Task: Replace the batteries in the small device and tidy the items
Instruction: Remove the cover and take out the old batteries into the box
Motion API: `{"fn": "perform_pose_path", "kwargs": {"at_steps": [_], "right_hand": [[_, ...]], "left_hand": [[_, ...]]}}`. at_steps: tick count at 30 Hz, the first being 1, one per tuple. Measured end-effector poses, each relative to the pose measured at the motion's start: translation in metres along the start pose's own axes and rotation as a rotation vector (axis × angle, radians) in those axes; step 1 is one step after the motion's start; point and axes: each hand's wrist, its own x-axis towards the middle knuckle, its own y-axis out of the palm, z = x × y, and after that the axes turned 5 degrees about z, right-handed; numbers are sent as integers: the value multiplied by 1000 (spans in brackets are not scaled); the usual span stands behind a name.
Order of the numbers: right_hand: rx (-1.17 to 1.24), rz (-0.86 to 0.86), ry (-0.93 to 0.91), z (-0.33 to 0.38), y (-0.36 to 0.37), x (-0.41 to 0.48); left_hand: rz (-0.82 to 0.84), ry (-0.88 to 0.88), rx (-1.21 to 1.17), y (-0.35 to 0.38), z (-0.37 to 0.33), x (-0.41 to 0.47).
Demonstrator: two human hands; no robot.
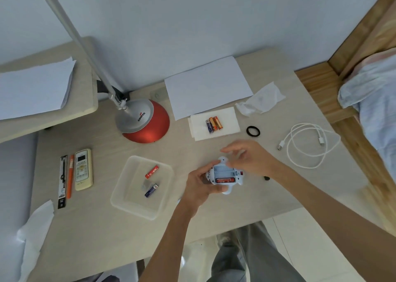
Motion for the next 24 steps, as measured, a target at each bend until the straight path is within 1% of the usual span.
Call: {"fn": "perform_pose_path", "kwargs": {"at_steps": [3, 5, 7, 11, 14, 16, 18, 20, 24], "right_hand": [[11, 98, 49, -14, 10, -30], [-41, 129, 68, -23, 21, -41], [-112, 99, 46, -28, 31, -44], [-293, -45, 15, -29, 44, -42], [-319, -81, 3, -30, 46, -40], [-314, -88, 3, -30, 47, -38], [-320, -85, -3, -31, 46, -37], [-324, -75, -11, -32, 45, -36], [-342, -56, -29, -29, 42, -35]], "left_hand": [[-7, -1, 4, 0, 0, -1], [14, -9, 7, 0, 0, -1], [26, -18, 6, -1, 0, -2], [21, 1, 34, 2, -1, -3], [-6, 41, 62, 6, -4, -5], [-23, 77, 135, 9, -8, -10], [-52, 123, 309, 9, -11, -16], [-86, 189, 536, 2, -11, -21], [-10, 242, 1031, -20, -22, -31]]}}
